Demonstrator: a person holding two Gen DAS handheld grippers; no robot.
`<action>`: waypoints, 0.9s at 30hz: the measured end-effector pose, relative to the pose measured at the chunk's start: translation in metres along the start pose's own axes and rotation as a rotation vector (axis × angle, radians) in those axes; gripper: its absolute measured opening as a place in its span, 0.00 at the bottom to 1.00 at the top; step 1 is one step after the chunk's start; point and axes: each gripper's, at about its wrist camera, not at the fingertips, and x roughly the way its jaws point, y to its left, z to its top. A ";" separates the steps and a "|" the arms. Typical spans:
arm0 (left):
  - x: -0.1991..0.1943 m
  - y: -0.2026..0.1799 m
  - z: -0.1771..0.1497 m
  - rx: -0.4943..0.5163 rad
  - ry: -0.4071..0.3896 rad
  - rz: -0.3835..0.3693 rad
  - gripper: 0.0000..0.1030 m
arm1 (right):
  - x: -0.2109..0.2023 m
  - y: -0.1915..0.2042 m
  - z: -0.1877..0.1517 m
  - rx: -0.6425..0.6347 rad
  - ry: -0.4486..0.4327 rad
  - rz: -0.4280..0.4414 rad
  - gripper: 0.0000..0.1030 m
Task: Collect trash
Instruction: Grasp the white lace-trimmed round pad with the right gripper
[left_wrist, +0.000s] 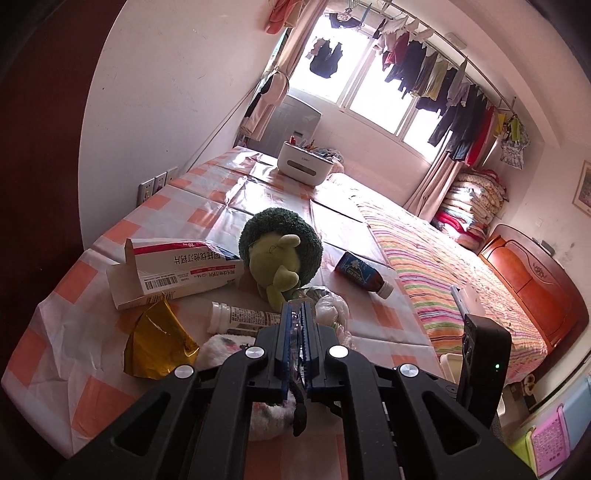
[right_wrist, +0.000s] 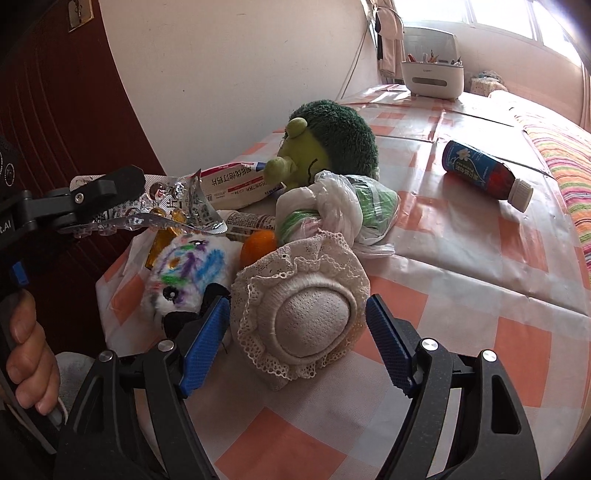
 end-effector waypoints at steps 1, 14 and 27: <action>0.001 -0.001 -0.001 0.002 0.005 -0.002 0.05 | 0.003 -0.001 0.000 0.005 0.015 -0.007 0.58; 0.012 -0.023 -0.008 0.036 0.022 -0.032 0.05 | -0.023 -0.014 -0.010 0.037 -0.051 -0.024 0.46; 0.026 -0.061 -0.019 0.115 0.035 -0.053 0.05 | -0.055 -0.050 -0.020 0.116 -0.112 -0.057 0.46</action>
